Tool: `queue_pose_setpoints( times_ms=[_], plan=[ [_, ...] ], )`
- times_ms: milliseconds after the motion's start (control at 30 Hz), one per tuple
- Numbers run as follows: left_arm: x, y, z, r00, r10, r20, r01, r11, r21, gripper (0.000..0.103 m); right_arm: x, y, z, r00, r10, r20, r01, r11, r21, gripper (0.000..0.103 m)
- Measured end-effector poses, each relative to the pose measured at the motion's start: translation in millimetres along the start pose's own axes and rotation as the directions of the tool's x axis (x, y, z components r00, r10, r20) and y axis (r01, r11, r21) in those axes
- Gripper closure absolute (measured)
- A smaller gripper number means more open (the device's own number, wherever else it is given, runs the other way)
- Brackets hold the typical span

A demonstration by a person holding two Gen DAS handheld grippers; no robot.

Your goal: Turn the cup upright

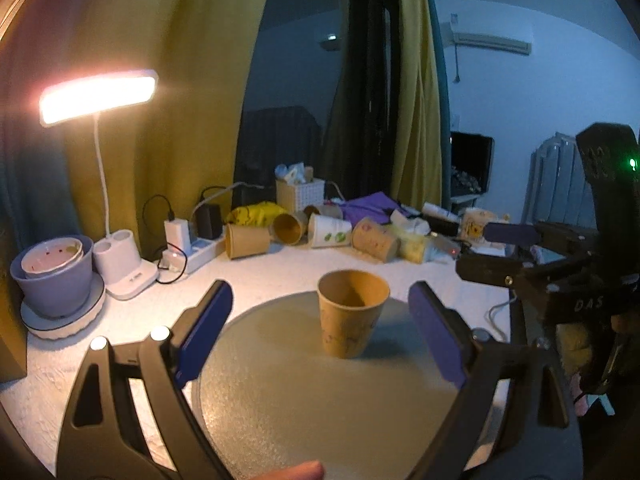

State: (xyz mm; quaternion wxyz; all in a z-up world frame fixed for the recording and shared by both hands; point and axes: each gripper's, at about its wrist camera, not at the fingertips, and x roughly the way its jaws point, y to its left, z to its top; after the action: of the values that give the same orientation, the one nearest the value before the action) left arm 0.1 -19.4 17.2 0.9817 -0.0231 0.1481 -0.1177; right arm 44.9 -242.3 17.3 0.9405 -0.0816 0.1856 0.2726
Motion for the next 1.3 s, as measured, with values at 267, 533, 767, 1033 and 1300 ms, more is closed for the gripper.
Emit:
queue_pose_setpoints(
  times_ms=[267,533,767,1033,1300],
  plan=[
    [-14.1,-1.9,6.6,0.998,-0.008,0.054,0.009,1.000,-0.004,0.012,-16.7,3.7,10.2,0.999,-0.003,0.040,0.003,1.000,-0.015,0.016],
    [-34.7,0.4,14.1,0.989,0.001,0.145,0.002,1.000,-0.021,0.007,-28.8,4.7,18.1,0.997,-0.010,0.074,0.012,1.000,-0.020,0.016],
    [-41.4,2.3,16.9,0.984,0.013,0.177,-0.007,0.999,-0.034,0.007,-32.4,3.8,20.5,0.996,-0.007,0.094,0.007,1.000,-0.006,0.016],
    [-39.4,-0.8,14.3,0.986,0.022,0.165,-0.017,0.999,-0.030,0.006,-25.5,2.7,19.5,0.997,0.000,0.071,0.000,1.000,-0.009,0.016],
    [-30.9,-0.9,11.0,0.990,0.031,0.138,-0.026,0.999,-0.032,0.006,-15.6,2.0,15.0,0.999,0.000,0.050,0.001,1.000,-0.008,0.016]
  ],
)
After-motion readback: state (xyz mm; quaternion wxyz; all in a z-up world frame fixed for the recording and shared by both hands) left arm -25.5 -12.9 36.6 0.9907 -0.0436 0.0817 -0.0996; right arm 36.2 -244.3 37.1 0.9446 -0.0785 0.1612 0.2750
